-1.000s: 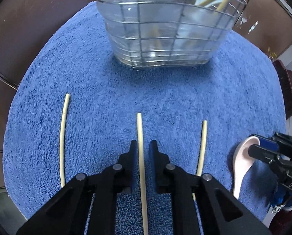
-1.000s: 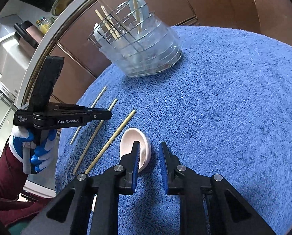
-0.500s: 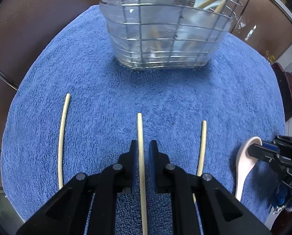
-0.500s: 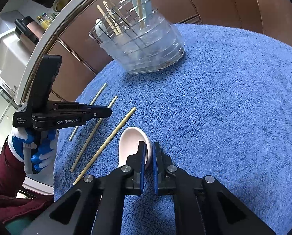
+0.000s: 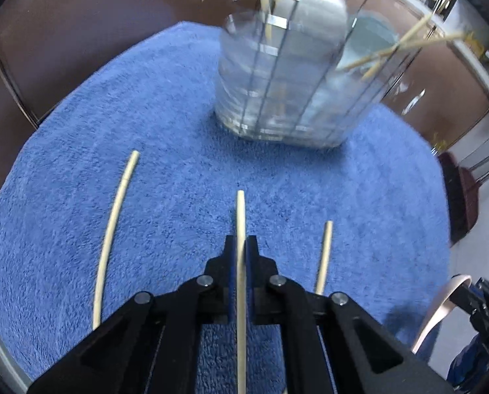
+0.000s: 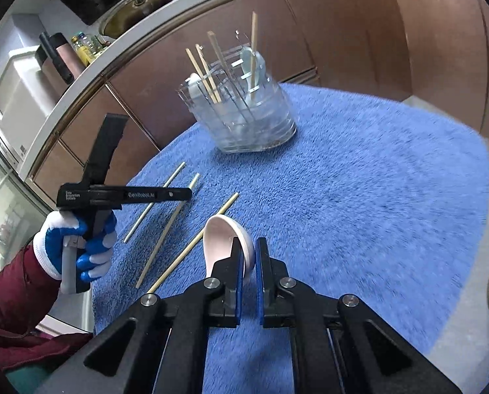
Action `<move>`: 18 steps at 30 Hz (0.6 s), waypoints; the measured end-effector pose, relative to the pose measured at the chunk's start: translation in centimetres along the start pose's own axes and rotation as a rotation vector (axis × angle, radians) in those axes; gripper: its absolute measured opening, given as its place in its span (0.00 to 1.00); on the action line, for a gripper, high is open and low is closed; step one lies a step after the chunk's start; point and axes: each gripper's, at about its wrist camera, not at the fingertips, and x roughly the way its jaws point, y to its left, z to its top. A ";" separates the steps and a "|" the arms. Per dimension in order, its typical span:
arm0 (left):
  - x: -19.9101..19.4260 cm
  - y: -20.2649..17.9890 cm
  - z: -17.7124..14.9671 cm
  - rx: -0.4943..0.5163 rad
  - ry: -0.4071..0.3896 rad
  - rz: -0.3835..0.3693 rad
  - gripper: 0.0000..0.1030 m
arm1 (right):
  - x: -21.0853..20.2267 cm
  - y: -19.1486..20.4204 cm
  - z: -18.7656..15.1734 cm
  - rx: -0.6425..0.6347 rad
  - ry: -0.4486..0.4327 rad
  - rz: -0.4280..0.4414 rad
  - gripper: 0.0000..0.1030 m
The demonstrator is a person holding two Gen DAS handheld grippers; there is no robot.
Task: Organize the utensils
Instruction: 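Carry the chopstick with the left gripper into the holder and open it while the right carries the pink spoon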
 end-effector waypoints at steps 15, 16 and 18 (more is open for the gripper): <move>-15.8 -2.1 -2.3 0.051 -0.364 -0.061 0.04 | -7.2 7.3 -1.7 -0.107 -0.144 -0.124 0.07; -16.9 -2.4 -2.6 0.057 -0.393 -0.066 0.04 | -7.6 7.8 -1.7 -0.115 -0.155 -0.132 0.07; -18.6 -2.9 -2.8 0.073 -0.442 -0.077 0.04 | -8.4 8.7 -1.4 -0.129 -0.180 -0.148 0.07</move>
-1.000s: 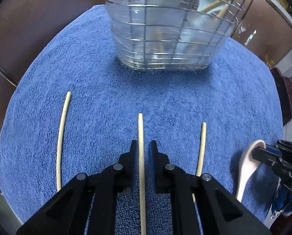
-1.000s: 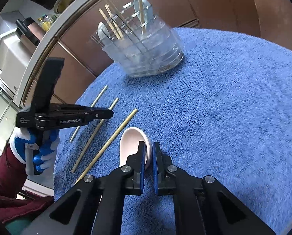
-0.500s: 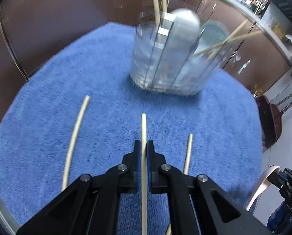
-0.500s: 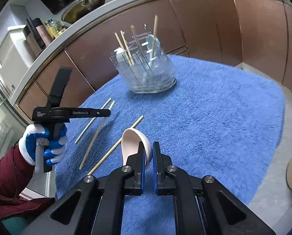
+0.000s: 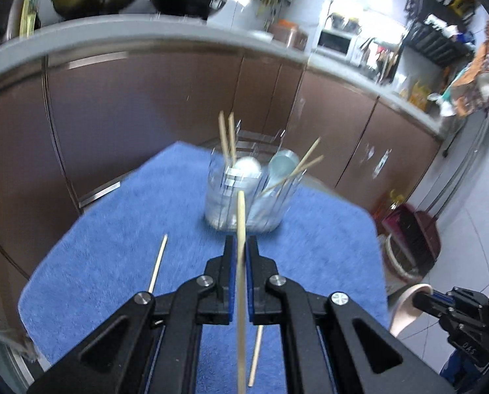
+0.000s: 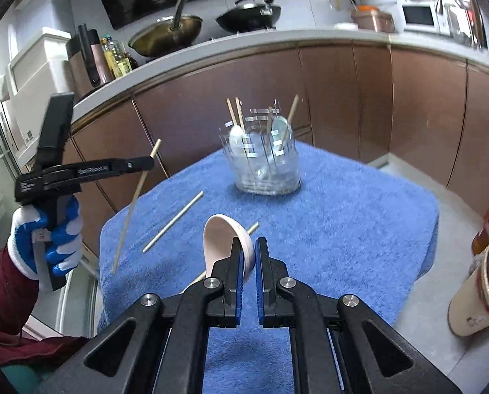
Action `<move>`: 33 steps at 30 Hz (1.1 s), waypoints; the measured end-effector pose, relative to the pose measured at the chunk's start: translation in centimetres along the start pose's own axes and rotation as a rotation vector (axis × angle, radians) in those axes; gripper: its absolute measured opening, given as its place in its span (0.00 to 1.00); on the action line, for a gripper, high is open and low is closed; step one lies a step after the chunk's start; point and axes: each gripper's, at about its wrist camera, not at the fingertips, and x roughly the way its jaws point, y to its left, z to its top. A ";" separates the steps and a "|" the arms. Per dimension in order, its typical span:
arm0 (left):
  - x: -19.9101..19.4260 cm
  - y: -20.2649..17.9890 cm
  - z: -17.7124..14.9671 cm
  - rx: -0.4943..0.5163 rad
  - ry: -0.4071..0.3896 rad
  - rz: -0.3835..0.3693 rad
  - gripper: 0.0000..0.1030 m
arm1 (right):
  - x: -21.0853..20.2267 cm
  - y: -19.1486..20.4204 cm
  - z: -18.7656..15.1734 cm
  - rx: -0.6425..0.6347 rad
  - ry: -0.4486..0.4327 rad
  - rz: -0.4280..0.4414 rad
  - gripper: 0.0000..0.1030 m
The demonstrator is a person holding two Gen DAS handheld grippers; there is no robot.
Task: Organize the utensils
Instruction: 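Carry the chopstick with the left gripper into the holder and open it while the right carries the pink spoon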
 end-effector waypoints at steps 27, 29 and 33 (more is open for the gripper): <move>1.7 1.4 15.3 -0.150 -0.622 0.032 0.04 | 4.6 2.5 17.4 -0.156 -0.359 -0.252 0.06; 3.2 1.4 15.7 -0.156 -0.674 0.058 0.04 | 6.1 2.3 18.4 -0.171 -0.378 -0.271 0.06; 6.1 1.4 15.8 -0.167 -0.738 0.096 0.04 | 9.5 1.8 19.2 -0.203 -0.386 -0.322 0.06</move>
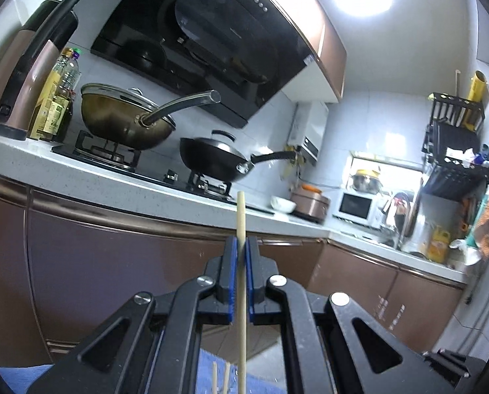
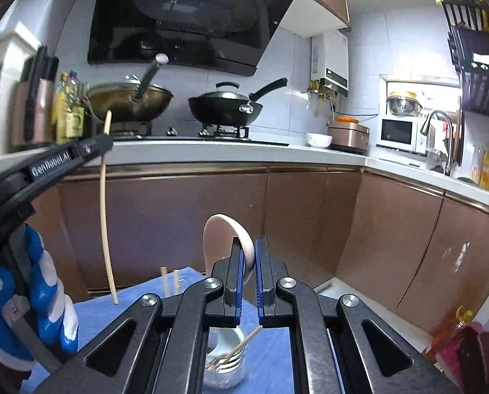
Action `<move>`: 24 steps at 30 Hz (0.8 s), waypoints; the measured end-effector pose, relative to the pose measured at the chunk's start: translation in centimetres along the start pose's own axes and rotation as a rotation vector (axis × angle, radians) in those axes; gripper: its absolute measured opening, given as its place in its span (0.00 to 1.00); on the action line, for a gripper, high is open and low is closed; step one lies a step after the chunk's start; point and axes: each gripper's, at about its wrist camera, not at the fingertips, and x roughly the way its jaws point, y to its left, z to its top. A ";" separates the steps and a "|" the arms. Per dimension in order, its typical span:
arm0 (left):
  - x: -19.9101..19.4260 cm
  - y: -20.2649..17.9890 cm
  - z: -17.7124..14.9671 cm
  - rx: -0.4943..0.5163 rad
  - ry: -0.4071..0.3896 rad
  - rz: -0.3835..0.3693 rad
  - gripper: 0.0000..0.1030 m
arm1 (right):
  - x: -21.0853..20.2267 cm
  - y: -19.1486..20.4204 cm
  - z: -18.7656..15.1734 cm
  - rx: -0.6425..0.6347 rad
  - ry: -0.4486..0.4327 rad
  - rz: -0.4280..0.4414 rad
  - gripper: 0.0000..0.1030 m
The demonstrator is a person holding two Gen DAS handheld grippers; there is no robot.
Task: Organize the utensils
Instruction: 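Carry the chopstick with the left gripper into the holder and open it while the right carries the pink spoon, then open the right gripper to drop the pink spoon into the holder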
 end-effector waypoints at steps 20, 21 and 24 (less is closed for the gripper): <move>4.2 2.5 -10.0 -0.012 0.108 0.066 0.29 | 5.5 2.9 -7.2 -0.092 0.097 -0.027 0.22; 3.9 2.5 -9.7 -0.008 0.108 0.064 0.33 | 5.2 2.9 -7.2 -0.087 0.096 -0.028 0.26; 2.3 2.7 -8.1 0.014 0.109 0.058 0.38 | 3.4 2.6 -6.2 -0.063 0.072 -0.035 0.35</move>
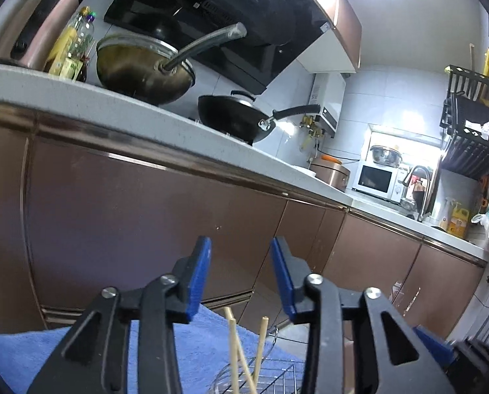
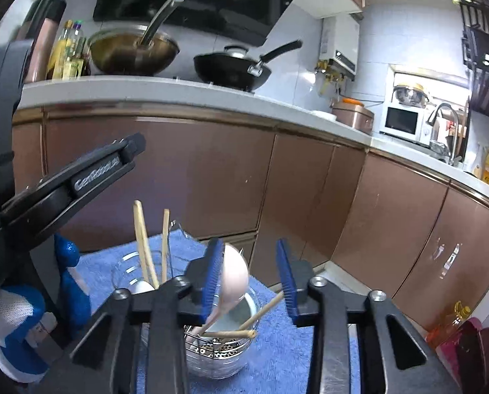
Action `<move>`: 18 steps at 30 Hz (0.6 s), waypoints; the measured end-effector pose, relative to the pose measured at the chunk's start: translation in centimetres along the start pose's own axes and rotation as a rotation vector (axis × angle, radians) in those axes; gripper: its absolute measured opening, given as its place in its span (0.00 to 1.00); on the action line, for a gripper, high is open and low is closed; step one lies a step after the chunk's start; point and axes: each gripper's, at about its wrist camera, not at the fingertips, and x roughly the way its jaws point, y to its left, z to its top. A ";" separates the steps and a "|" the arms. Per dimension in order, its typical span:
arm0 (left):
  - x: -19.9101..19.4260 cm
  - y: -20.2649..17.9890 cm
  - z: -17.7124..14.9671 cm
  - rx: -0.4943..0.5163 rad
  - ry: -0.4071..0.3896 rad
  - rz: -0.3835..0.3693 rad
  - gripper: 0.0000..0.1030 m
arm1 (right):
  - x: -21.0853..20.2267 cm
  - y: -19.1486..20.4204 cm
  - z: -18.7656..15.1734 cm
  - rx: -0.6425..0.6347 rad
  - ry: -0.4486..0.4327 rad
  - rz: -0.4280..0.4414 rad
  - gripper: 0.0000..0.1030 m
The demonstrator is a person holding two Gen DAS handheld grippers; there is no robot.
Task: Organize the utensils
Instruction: 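Open the right gripper to drop the pink spoon into the holder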
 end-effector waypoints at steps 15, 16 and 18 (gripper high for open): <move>-14.9 2.0 8.6 0.103 -0.027 0.027 0.60 | -16.5 -2.2 4.5 0.111 -0.185 -0.071 0.79; -16.0 2.2 8.9 0.106 -0.023 0.022 0.60 | -17.6 -2.3 4.6 0.117 -0.197 -0.077 0.85; -17.5 2.3 9.6 0.113 -0.016 0.019 0.62 | -19.7 -2.4 4.7 0.126 -0.214 -0.091 0.93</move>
